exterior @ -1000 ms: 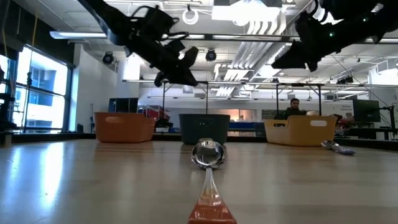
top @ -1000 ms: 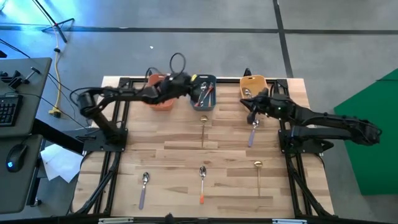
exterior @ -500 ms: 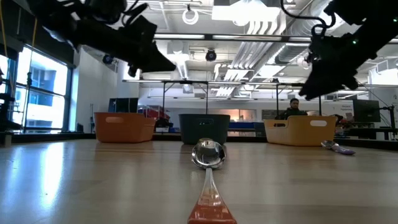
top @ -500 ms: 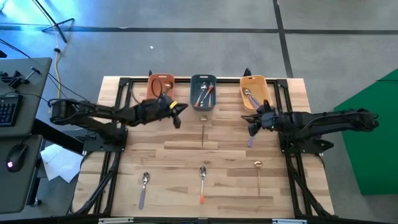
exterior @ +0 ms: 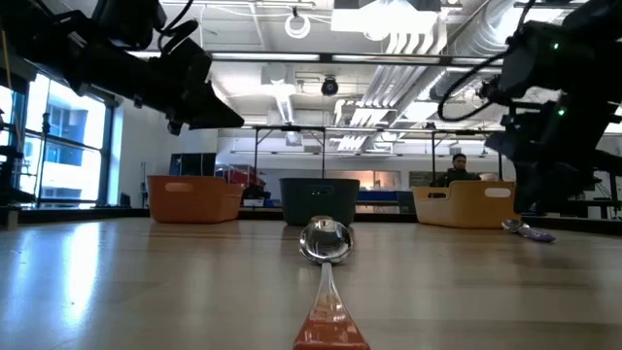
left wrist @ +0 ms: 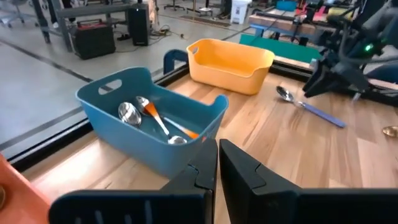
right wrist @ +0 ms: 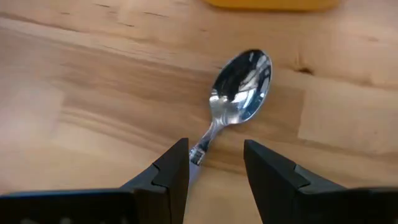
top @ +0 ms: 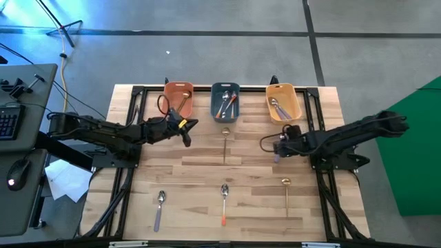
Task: Sort silverware by color (type)
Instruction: Put the purple spoon into the yellow bin
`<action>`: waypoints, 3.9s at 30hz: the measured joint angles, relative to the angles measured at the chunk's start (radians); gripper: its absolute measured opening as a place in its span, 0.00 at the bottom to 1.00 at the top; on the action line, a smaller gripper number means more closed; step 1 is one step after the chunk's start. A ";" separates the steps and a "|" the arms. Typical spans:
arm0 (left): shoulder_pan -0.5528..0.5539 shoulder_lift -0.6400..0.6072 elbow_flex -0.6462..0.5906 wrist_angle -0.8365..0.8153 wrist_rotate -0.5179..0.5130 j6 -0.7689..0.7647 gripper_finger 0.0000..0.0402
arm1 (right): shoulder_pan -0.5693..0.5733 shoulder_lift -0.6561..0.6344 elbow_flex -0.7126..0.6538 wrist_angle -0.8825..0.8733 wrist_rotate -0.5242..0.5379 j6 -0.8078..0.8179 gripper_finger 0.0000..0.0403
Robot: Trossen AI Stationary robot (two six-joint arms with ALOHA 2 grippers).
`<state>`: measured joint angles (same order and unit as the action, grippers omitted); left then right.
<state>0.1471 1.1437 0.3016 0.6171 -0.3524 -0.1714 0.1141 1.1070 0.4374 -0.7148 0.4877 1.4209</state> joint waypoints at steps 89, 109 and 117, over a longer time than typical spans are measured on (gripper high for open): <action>-0.031 0.001 0.000 0.035 0.018 -0.010 0.02 | -0.379 0.223 0.458 -0.091 -0.251 -0.785 0.01; -0.031 0.001 0.000 0.035 0.019 -0.017 0.02 | -1.044 0.510 0.594 0.010 -0.385 -1.269 0.01; -0.030 0.001 0.000 0.035 0.018 -0.017 0.02 | -1.064 0.622 0.594 0.064 -0.394 -1.272 0.01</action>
<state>0.1173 1.1442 0.3016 0.6521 -0.3340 -0.1886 -0.9497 1.7288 1.0309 -0.6505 0.0937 0.1486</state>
